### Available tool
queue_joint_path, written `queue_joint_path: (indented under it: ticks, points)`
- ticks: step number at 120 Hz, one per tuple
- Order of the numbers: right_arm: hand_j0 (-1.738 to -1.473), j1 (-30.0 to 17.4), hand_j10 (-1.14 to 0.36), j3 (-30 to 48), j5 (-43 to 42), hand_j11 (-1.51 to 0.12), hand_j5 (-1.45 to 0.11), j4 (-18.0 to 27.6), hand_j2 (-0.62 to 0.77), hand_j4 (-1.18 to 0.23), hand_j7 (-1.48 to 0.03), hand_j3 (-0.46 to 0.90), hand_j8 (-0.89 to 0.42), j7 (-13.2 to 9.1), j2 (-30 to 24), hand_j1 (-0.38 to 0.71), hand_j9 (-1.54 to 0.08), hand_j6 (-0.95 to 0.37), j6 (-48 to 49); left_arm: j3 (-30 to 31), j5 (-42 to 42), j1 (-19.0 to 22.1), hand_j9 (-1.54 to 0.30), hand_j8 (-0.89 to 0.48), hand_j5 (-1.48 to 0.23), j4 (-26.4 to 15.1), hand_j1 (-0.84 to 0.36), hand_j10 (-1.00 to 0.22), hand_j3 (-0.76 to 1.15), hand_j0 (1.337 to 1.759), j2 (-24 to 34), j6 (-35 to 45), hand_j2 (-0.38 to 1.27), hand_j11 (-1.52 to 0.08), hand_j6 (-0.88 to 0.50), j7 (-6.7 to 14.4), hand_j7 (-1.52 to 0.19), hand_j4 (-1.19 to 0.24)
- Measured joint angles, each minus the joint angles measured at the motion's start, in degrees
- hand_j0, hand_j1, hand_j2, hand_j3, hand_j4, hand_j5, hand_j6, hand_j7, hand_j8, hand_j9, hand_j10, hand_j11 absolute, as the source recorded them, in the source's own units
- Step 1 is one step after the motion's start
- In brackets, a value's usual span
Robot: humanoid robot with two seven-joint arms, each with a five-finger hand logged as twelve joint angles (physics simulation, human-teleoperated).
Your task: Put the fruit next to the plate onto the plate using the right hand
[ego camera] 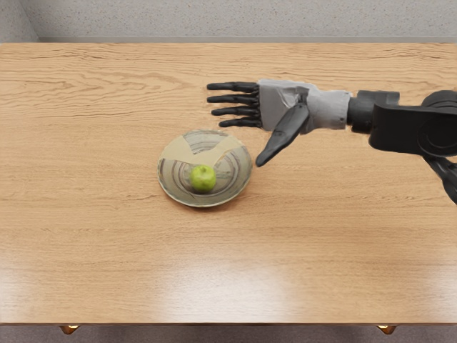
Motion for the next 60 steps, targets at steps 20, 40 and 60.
queue_joint_path:
  ticks: [20, 40, 60]
  points:
    - [-1.658, -7.5, -0.04, 3.6, 9.9, -0.06, -0.06, -0.1, -0.01, -0.04, -0.06, 0.00, -0.04, 0.0, -6.3, -0.30, -0.06, -0.04, 0.5, 0.0, 0.0, 0.0, -0.30, -0.23, -0.30, 0.0, 0.07, -0.23, 0.00, 1.658, 0.0, 0.0, 0.05, -0.30, -0.23, 0.0, -0.30, -0.23]
    - [-1.658, -12.3, -0.04, 4.4, 15.4, -0.05, -0.05, -0.8, -0.01, -0.04, -0.05, 0.00, -0.04, 0.0, -12.7, -0.30, -0.05, -0.04, 0.6, 0.0, 0.0, 0.0, -0.30, -0.23, -0.30, 0.0, 0.07, -0.23, 0.00, 1.658, 0.0, 0.0, 0.05, -0.30, -0.23, 0.0, -0.30, -0.23]
    - [-1.658, -14.2, -0.04, 4.6, 17.9, -0.05, -0.05, -1.3, -0.01, -0.04, -0.05, 0.00, -0.04, 0.0, -17.0, -0.30, -0.05, -0.04, 0.6, 0.0, 0.0, 0.0, -0.30, -0.23, -0.30, 0.0, 0.07, -0.23, 0.00, 1.658, 0.0, 0.0, 0.05, -0.30, -0.23, 0.0, -0.30, -0.23]
